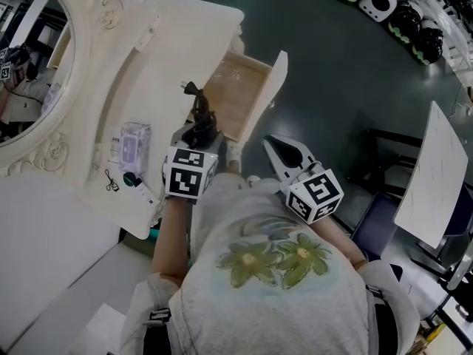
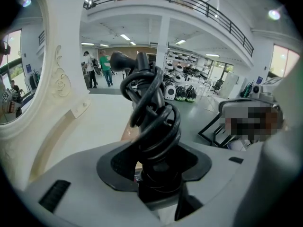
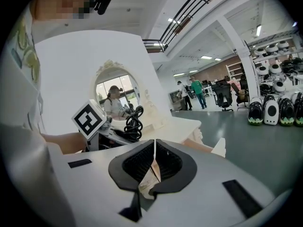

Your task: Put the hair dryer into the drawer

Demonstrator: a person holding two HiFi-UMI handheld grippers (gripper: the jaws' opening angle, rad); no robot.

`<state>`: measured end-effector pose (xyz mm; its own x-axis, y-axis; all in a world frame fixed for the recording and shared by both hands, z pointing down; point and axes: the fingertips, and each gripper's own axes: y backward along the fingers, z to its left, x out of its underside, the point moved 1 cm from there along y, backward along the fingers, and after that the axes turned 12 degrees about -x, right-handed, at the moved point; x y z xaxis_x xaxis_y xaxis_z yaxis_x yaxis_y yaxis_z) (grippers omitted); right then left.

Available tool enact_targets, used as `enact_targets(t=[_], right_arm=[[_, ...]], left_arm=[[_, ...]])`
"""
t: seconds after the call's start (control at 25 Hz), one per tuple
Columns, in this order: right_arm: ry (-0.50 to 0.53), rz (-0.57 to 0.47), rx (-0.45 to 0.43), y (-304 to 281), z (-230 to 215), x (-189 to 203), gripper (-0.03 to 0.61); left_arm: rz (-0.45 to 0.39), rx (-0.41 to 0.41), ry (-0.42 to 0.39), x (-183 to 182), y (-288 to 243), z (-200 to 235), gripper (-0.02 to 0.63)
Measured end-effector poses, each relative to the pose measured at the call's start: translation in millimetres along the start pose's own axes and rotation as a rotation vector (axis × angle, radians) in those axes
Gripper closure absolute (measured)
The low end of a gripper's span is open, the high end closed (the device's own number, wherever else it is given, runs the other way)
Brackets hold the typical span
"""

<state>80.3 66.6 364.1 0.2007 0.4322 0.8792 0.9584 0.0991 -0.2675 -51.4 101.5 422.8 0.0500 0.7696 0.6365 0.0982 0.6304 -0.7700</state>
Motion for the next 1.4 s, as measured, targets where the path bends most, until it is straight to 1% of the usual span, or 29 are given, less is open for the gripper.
enact_targets(t=[0.56, 0.8, 1.4], right_arm=[[-0.022, -0.021, 0.071, -12.1, -26.2, -12.2, 0.554], [-0.023, -0.025, 0.119, -12.9, -34.1, -15.4, 0.554], [-0.053, -0.009, 0.142, -28.3, -47.4, -17.0, 0.554]], left_arm=[[0.029, 0.058, -0.049, -20.6, -35.0, 7.6, 0.405], [0.046, 0.080, -0.066, -25.3, -46.3, 7.9, 0.405], [0.078, 0.115, -0.076, -39.3, -76.8, 11.8, 0.405]])
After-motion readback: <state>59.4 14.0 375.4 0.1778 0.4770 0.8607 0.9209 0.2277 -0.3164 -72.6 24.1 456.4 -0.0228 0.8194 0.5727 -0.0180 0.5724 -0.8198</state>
